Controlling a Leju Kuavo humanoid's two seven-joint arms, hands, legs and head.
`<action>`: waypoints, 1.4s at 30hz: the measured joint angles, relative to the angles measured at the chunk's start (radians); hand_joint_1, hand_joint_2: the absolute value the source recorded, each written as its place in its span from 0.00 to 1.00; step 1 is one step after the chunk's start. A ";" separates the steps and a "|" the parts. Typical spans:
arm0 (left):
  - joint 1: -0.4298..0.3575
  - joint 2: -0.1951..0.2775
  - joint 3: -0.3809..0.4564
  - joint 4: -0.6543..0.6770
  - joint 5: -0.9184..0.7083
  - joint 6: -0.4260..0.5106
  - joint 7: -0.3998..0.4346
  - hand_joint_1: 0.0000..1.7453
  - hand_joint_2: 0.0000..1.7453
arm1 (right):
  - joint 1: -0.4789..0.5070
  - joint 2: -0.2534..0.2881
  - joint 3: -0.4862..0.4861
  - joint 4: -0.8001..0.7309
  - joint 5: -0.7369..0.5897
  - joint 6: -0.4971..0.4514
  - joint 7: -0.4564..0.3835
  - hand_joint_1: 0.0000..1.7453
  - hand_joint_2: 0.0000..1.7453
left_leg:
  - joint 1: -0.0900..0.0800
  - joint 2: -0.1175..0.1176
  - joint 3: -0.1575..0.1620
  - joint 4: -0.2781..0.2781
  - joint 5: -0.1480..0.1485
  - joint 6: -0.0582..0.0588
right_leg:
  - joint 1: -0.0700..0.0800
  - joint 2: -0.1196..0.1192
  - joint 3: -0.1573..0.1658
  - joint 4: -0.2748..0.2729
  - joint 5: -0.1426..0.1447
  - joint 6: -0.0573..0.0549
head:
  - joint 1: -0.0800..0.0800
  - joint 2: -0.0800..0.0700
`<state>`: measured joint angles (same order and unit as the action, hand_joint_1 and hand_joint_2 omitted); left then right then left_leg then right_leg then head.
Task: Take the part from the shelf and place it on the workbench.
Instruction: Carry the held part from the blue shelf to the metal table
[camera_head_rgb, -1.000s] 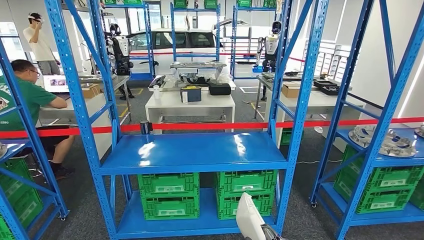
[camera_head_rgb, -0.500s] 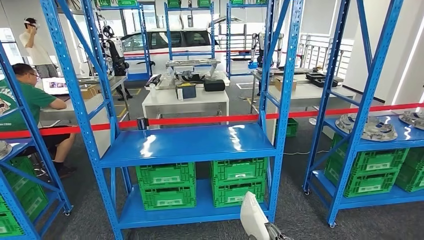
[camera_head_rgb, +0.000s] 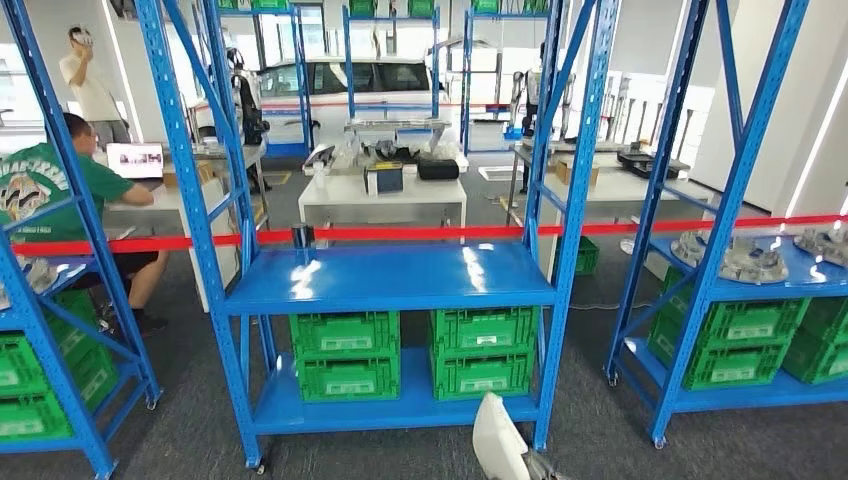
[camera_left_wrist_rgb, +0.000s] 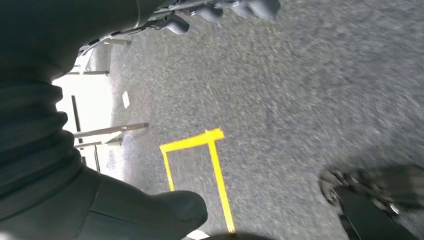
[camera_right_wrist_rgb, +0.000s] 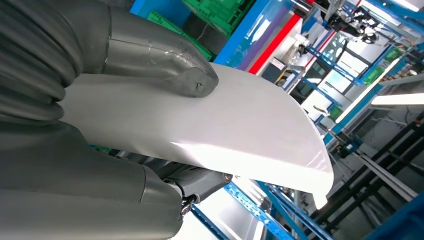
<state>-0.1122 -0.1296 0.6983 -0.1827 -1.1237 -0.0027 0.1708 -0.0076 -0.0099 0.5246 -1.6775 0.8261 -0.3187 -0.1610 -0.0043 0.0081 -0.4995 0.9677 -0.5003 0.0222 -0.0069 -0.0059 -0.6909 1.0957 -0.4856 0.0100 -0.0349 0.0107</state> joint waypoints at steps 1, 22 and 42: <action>0.000 0.001 0.000 0.000 -0.001 0.000 0.002 0.00 1.00 | -0.001 0.000 0.000 0.002 0.000 0.001 0.000 1.00 1.00 | 0.000 0.001 -0.016 0.003 0.010 0.004 | -0.001 0.000 -0.017 0.068 -0.051 0.002 | 0.001 0.000; 0.009 0.007 0.005 0.004 -0.019 0.012 -0.005 0.00 1.00 | 0.021 0.000 -0.004 0.006 0.004 0.012 0.032 1.00 1.00 | 0.009 -0.006 -0.087 0.242 -0.041 -0.047 | 0.010 0.000 0.042 -0.070 0.055 -0.045 | -0.001 0.000; 0.009 0.006 0.006 0.004 -0.022 0.013 -0.002 0.00 1.00 | 0.030 -0.010 -0.010 -0.001 -0.022 0.040 0.045 1.00 1.00 | 0.002 0.005 -0.166 0.066 0.106 -0.035 | 0.001 0.008 0.216 -0.076 -0.095 -0.017 | 0.002 0.000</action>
<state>-0.1034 -0.1237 0.7047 -0.1784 -1.1462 0.0102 0.1684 0.0220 -0.0196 0.5142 -1.6789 0.8040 -0.2791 -0.1156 -0.0022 0.0130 -0.6651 1.0334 -0.3940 -0.0129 -0.0057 0.0020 -0.4750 1.0192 -0.5806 -0.0066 -0.0333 0.0107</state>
